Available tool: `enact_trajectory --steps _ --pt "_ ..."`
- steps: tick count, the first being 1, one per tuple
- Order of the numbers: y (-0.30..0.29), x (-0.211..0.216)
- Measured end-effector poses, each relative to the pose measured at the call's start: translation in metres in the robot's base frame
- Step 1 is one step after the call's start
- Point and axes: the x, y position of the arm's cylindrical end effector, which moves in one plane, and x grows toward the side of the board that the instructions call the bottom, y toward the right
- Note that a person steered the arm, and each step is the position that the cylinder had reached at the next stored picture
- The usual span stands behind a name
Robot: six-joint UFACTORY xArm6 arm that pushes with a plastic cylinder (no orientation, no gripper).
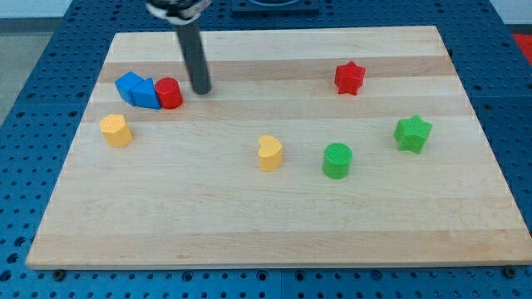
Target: Move red star on the right to the red circle
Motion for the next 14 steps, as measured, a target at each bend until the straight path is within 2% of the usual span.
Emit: enact_trajectory --steps 1,2,3,5,7,8,9,10,11,12,13,14 --pt "0.076 -0.05" --pt "0.154 -0.077" --pt "0.175 -0.077" --pt "0.175 -0.08" --pt "0.325 -0.077" --pt "0.342 -0.051" --pt "0.309 -0.013" --pt "0.241 0.021" --pt "0.184 0.023" --pt "0.225 0.029" --pt "0.252 0.013" --pt "0.234 -0.002"
